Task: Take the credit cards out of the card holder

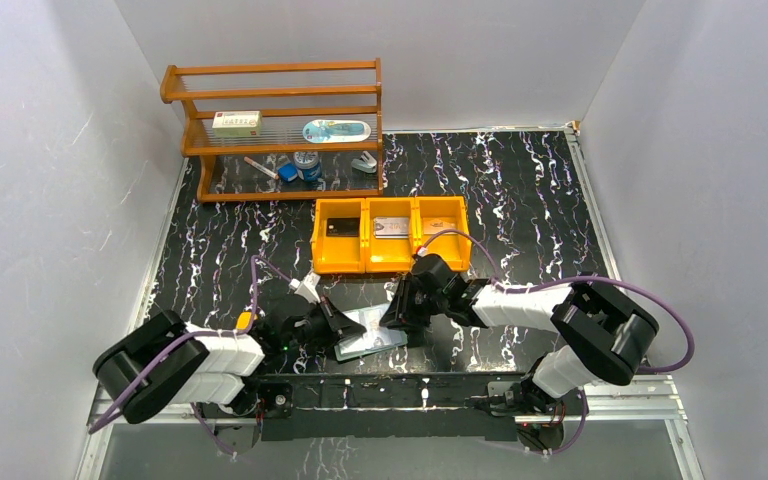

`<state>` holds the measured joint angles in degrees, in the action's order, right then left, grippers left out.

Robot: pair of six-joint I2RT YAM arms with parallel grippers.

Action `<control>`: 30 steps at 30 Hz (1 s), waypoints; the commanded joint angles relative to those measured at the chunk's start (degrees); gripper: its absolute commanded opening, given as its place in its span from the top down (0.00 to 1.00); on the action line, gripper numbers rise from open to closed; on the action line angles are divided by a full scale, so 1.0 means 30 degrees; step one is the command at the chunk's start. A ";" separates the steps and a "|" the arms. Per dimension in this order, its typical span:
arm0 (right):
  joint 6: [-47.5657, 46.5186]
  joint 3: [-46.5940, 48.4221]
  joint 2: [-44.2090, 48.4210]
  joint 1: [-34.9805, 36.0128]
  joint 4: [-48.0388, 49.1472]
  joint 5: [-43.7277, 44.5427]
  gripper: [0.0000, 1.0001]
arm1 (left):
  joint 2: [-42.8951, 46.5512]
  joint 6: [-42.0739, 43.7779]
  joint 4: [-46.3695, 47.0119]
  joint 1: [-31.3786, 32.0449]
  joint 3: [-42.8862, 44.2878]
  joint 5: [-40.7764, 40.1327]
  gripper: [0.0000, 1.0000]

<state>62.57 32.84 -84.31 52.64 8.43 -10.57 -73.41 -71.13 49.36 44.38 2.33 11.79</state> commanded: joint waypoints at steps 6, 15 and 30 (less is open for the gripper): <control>-0.1167 -0.0056 -0.0401 0.0148 -0.3292 0.1889 0.62 | 0.3314 0.1311 -0.4055 -0.0024 0.0337 -0.1266 1.00; -0.1492 0.0708 0.0020 0.0146 -0.3344 0.1534 0.62 | 0.3557 0.1765 -0.6013 -0.0057 0.0914 -0.1513 1.00; -0.3335 0.2388 0.0641 0.0224 -0.0868 -0.1522 0.60 | 0.3290 0.2086 -0.6635 -0.0057 0.1464 -0.1265 1.00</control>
<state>53.39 38.28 -79.00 53.01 0.67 -9.58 -63.70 -66.43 32.03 44.36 5.43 9.02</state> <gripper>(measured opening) 0.393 0.010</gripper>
